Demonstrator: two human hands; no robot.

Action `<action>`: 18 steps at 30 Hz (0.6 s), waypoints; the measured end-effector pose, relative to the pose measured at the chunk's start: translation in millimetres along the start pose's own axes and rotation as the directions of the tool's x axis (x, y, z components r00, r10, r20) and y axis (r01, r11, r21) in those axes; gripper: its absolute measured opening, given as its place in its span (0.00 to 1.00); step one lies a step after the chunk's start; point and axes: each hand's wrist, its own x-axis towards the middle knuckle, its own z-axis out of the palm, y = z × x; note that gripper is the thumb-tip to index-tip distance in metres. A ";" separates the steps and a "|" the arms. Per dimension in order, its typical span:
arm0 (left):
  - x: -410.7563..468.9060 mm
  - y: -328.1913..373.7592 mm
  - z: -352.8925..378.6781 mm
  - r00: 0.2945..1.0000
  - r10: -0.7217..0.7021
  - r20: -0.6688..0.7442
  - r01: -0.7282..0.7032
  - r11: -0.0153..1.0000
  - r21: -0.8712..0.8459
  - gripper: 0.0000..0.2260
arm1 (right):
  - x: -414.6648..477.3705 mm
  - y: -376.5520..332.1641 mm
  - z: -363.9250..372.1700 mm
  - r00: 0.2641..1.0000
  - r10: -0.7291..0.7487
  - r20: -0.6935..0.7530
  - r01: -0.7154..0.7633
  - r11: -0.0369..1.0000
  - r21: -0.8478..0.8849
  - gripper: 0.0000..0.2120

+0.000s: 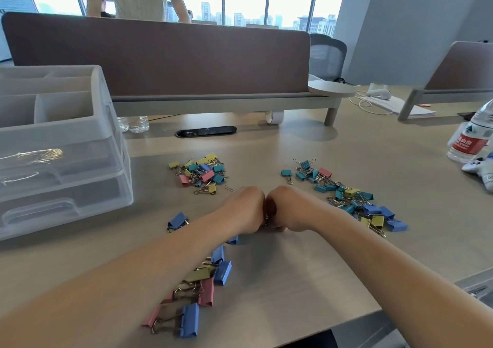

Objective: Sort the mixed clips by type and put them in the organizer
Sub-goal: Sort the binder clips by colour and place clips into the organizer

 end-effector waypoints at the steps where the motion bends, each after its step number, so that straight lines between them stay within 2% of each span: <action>1: 0.6 -0.5 -0.7 1.000 -0.006 0.016 0.007 1.000 -0.012 0.05 | 0.3 0.4 0.0 1.000 0.003 0.003 -0.003 1.000 0.016 0.06; 5: 3.1 -4.2 -3.5 0.996 0.012 0.084 -0.005 0.997 -0.076 0.05 | 1.8 0.2 -3.2 0.999 -0.006 0.044 0.004 0.999 0.041 0.08; 7: 2.1 -6.7 -4.2 0.995 0.027 0.100 -0.018 0.996 -0.084 0.04 | 1.3 -1.3 -3.9 0.997 -0.016 0.073 0.016 1.000 -0.009 0.09; 10: -0.7 -8.4 -5.3 0.993 0.052 0.104 -0.045 0.997 -0.063 0.04 | -0.1 -3.7 -4.3 0.997 -0.017 0.080 0.023 0.996 -0.083 0.09; 14: -1.3 -8.3 -6.4 0.994 0.031 0.103 -0.029 0.999 -0.020 0.07 | -2.6 -7.6 -8.0 0.996 -0.003 0.094 0.014 0.993 -0.119 0.08; 18: 0.9 -8.1 -5.1 0.993 0.013 0.118 -0.014 1.000 0.005 0.08 | -5.4 -10.6 -9.9 0.994 0.027 0.107 -0.017 0.995 -0.096 0.10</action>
